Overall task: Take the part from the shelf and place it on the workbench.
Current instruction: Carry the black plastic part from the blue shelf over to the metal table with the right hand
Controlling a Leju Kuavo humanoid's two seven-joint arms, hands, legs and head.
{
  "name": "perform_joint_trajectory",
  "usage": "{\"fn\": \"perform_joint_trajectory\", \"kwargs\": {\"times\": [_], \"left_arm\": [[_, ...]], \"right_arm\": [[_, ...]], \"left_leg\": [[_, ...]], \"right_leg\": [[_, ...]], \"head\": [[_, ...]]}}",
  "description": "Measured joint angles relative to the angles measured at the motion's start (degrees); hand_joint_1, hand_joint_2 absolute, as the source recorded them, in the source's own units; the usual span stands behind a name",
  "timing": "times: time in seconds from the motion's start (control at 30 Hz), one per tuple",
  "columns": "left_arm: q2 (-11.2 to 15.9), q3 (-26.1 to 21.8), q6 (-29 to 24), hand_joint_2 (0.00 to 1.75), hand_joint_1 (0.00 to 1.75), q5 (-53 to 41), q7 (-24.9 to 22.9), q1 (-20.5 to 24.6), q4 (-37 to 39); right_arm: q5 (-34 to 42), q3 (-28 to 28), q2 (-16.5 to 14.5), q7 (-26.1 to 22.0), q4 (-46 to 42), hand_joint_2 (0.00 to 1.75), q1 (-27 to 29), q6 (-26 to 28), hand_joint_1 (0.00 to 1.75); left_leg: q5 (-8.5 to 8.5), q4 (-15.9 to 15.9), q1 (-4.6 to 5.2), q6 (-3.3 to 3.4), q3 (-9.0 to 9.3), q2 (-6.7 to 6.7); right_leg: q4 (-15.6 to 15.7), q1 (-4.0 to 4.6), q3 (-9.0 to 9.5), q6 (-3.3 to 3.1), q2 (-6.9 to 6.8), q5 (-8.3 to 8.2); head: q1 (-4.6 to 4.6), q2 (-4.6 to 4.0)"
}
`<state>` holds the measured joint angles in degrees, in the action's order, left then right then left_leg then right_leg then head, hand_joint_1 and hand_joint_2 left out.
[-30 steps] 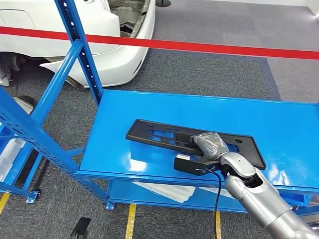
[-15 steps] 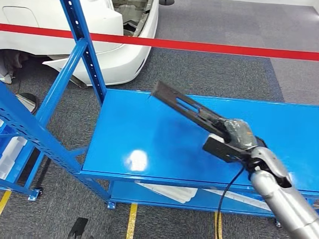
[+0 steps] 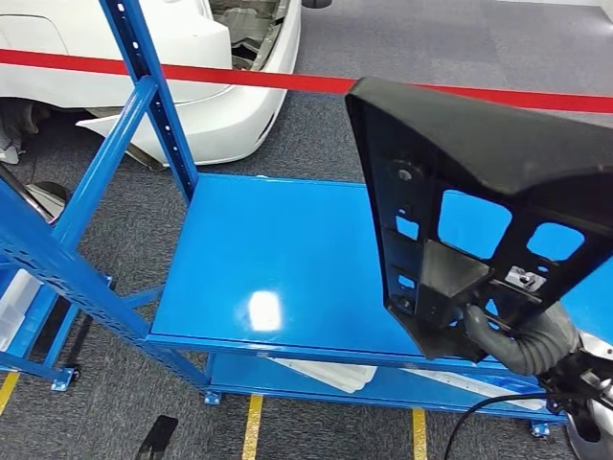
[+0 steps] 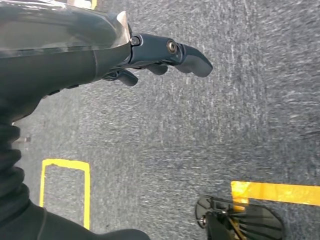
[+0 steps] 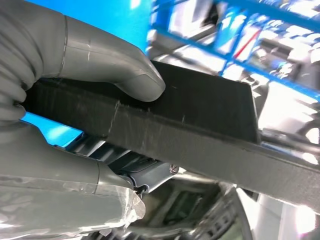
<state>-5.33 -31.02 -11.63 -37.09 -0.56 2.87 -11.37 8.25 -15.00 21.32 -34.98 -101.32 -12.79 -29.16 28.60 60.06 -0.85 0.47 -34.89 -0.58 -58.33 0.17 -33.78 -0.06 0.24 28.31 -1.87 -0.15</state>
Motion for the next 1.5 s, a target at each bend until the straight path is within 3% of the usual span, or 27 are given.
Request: {"fn": "perform_joint_trajectory", "kwargs": {"times": [0.1,0.17,0.23,0.27,0.3,0.33,0.4,0.47,0.57,0.63,0.73,0.77,0.8,0.83,0.9,0.97,1.07,1.1,1.17,1.23,1.27,1.3,1.33,1.37,1.43,1.5], "left_arm": [[-0.19,0.00,-0.29,1.75,0.00,-0.43,0.04,0.03,0.00],[-0.31,0.00,-0.45,1.75,0.00,-0.49,0.05,0.17,0.00],[-0.39,0.00,-0.72,1.75,0.00,-0.42,-0.04,0.25,0.00],[-0.41,-0.03,-0.98,1.75,0.00,-0.39,-0.21,0.26,0.00],[-0.41,-0.05,-1.25,1.75,0.00,-0.40,-0.50,0.27,0.00],[-0.42,-0.08,-1.48,1.75,0.00,-0.47,-0.92,0.30,0.00],[-0.49,-0.10,-1.62,1.75,0.00,-0.71,-1.82,0.40,0.00],[-0.61,-0.10,-1.67,1.75,0.00,-0.93,-2.39,0.50,0.00],[-0.79,-0.10,-1.94,1.75,0.00,-1.59,-3.18,0.52,0.00],[-0.86,-0.10,-2.18,1.75,0.00,-1.82,-3.73,0.58,0.00],[-0.86,-0.10,-2.28,1.75,0.00,-1.84,-4.44,0.52,0.00],[-0.86,-0.11,-2.25,1.75,0.00,-1.83,-4.70,0.46,0.00],[-0.86,-0.13,-2.10,1.75,0.00,-1.76,-5.02,0.42,0.00],[-0.86,-0.19,-1.79,1.75,0.00,-1.67,-5.46,0.42,0.00],[-0.86,-0.42,-0.79,1.75,0.00,-1.53,-6.51,0.54,0.00],[-0.86,-0.68,0.14,1.75,0.00,-1.72,-7.46,0.66,0.00],[-0.93,-0.79,0.78,1.75,0.00,-2.43,-8.28,0.64,0.00],[-0.97,-0.80,0.82,1.75,0.00,-2.74,-8.43,0.66,0.00],[-1.07,-0.78,0.95,1.75,0.00,-3.57,-8.85,0.79,0.00],[-1.10,-0.67,1.13,1.75,0.00,-4.66,-9.54,0.86,0.00],[-1.13,-0.61,1.20,1.75,0.00,-5.14,-9.88,0.84,0.00],[-1.14,-0.55,1.21,1.75,0.00,-5.59,-10.13,0.85,0.00],[-1.15,-0.45,1.24,1.75,0.00,-5.97,-10.31,0.86,0.00],[-1.16,-0.31,1.27,1.75,0.00,-6.32,-10.44,0.88,0.00],[-1.26,0.07,1.33,1.75,0.00,-6.81,-10.66,0.89,0.00],[-1.35,0.32,1.34,1.75,0.00,-7.05,-10.89,0.88,0.00]], "right_arm": [[0.67,1.04,-0.84,-0.31,-1.94,1.75,1.70,-1.62,1.75],[0.79,1.61,-1.15,-0.37,-2.71,1.75,2.23,-2.03,1.75],[1.00,1.91,-1.54,-0.61,-3.09,1.75,2.80,-2.81,1.75],[1.27,1.98,-1.84,-0.81,-3.19,1.75,3.24,-3.48,1.75],[1.77,2.01,-2.25,-0.91,-3.28,1.75,3.70,-4.29,1.75],[2.70,1.97,-2.82,-0.70,-3.32,1.75,4.08,-5.22,1.75],[5.26,1.76,-4.46,0.63,-3.27,1.75,4.73,-6.75,1.75],[7.25,1.41,-6.40,2.25,-3.00,1.75,5.45,-7.40,1.75],[9.71,0.87,-9.07,5.03,-1.76,1.75,6.72,-7.52,1.75],[11.26,0.13,-10.95,6.39,-0.31,1.75,7.52,-7.76,1.75],[11.78,-1.86,-13.67,7.06,2.59,1.75,8.77,-8.34,1.75],[11.80,-2.62,-14.42,7.15,3.51,1.75,9.22,-8.56,1.75],[11.92,-3.33,-15.02,7.19,4.27,1.75,9.58,-8.87,1.75],[12.24,-4.01,-15.60,7.24,4.91,1.75,9.85,-9.30,1.75],[13.27,-5.34,-16.82,7.44,6.03,1.75,10.23,-10.30,1.75],[13.56,-6.96,-18.24,7.69,7.18,1.75,10.60,-10.57,1.75],[12.35,-9.96,-20.17,7.77,8.68,1.75,11.13,-9.81,1.75],[12.10,-10.83,-20.63,7.69,9.06,1.75,11.19,-9.66,1.75],[11.93,-12.26,-21.28,7.41,9.64,1.75,11.10,-9.55,1.75],[11.68,-13.57,-21.74,7.07,10.13,1.75,10.90,-9.42,1.75],[11.37,-14.27,-21.92,6.93,10.38,1.75,10.80,-9.18,1.75],[11.02,-14.96,-22.05,6.79,10.63,1.75,10.70,-8.89,1.75],[10.64,-15.65,-22.16,6.64,10.85,1.75,10.57,-8.57,1.75],[10.31,-16.29,-22.28,6.43,11.03,1.75,10.39,-8.29,1.75],[9.90,-17.37,-22.52,5.99,11.21,1.75,9.77,-7.95,1.75],[9.65,-18.17,-22.73,5.59,11.26,1.75,9.13,-7.68,1.75]], "left_leg": [[-0.09,-0.48,-0.15,0.70,0.15,-0.06],[-0.17,-0.65,-0.35,1.15,0.26,-0.01],[-0.15,-0.64,-0.35,1.31,0.28,0.03],[-0.13,-0.62,-0.34,1.33,0.32,0.03],[-0.10,-0.61,-0.34,1.33,0.40,0.01],[-0.05,-0.61,-0.34,1.29,0.55,-0.03],[0.13,-0.66,-0.31,1.08,0.88,-0.12],[0.21,-0.70,-0.21,0.66,0.89,-0.17],[0.24,-0.92,-0.23,-0.26,0.87,-0.12],[1.70,0.69,-0.23,-0.78,0.32,-0.04],[6.91,10.78,-0.18,-1.19,-4.04,0.01],[7.86,13.71,-0.18,-1.29,-5.33,0.01],[7.78,14.72,-0.18,-1.33,-5.74,0.02],[6.59,13.33,-0.19,-1.30,-5.03,0.02],[2.81,5.88,-0.18,-1.04,-1.41,0.04],[0.62,0.19,-0.09,-0.73,1.19,0.03],[0.16,-0.73,0.05,-0.16,1.34,0.05],[-0.11,-0.83,-0.03,0.24,1.21,0.12],[-0.74,-1.06,-0.29,1.06,0.76,0.29],[-1.25,-1.04,-0.26,1.37,0.19,0.45],[-1.51,-1.02,-0.23,1.39,-0.11,0.53],[-1.80,-1.01,-0.20,1.37,-0.44,0.60],[-2.11,-1.00,-0.17,1.34,-0.76,0.64],[-2.42,-1.00,-0.13,1.26,-1.06,0.63],[-3.05,-1.00,-0.02,0.96,-1.56,0.57],[-3.87,-1.17,-0.12,0.31,-1.89,0.55]], "right_leg": [[-0.94,-0.20,-0.42,0.67,-0.01,0.80],[-5.77,-0.39,-2.54,1.30,-0.05,3.70],[-13.51,-0.58,-6.18,1.72,-0.07,7.00],[-16.05,-0.65,-7.46,1.82,-0.08,7.56],[-16.45,-0.69,-7.73,1.83,-0.08,6.96],[-14.37,-0.71,-6.82,1.73,-0.08,5.26],[-6.24,-0.65,-2.94,1.32,-0.05,1.14],[-0.95,-0.37,-0.54,0.77,0.02,-0.50],[0.06,-0.23,-0.31,0.00,0.02,-0.39],[0.55,-0.46,-0.12,-0.71,-0.12,-0.66],[0.71,-0.48,-0.05,-1.28,-0.27,-0.78],[0.67,-0.44,-0.05,-1.33,-0.29,-0.82],[0.60,-0.41,-0.05,-1.37,-0.30,-0.86],[0.52,-0.39,-0.05,-1.39,-0.28,-0.89],[0.25,-0.37,-0.11,-1.26,-0.17,-0.81],[-0.27,-0.17,-0.47,-0.91,-0.01,-0.76],[-0.56,-0.10,-0.87,-0.18,0.10,-0.98],[-0.87,-0.15,-0.99,0.12,0.10,-0.48],[-4.06,-0.32,-1.94,0.75,0.06,2.84],[-11.10,-0.53,-3.79,1.31,0.00,7.80],[-14.26,-0.61,-4.41,1.48,-0.01,9.41],[-15.82,-0.65,-4.26,1.54,-0.01,9.99],[-15.01,-0.66,-2.99,1.50,-0.01,9.41],[-11.95,-0.65,-0.65,1.33,-0.01,8.01],[-2.95,-0.45,5.14,0.71,0.03,5.22],[2.38,-0.07,8.04,0.20,0.11,4.22]], "head": [[0.03,-0.01],[0.09,-0.01],[0.10,-0.01],[0.10,-0.01],[0.10,-0.01],[0.10,-0.01],[0.09,-0.01],[0.06,-0.01],[0.01,0.00],[-0.03,0.00],[-0.07,-0.01],[-0.06,-0.01],[-0.07,-0.01],[-0.07,-0.01],[-0.08,-0.01],[-0.04,0.00],[-0.02,-0.01],[0.01,-0.01],[0.11,-0.01],[0.20,-0.01],[0.19,-0.01],[0.19,-0.01],[0.19,-0.01],[0.19,-0.01],[0.17,-0.01],[0.13,-0.01]]}}
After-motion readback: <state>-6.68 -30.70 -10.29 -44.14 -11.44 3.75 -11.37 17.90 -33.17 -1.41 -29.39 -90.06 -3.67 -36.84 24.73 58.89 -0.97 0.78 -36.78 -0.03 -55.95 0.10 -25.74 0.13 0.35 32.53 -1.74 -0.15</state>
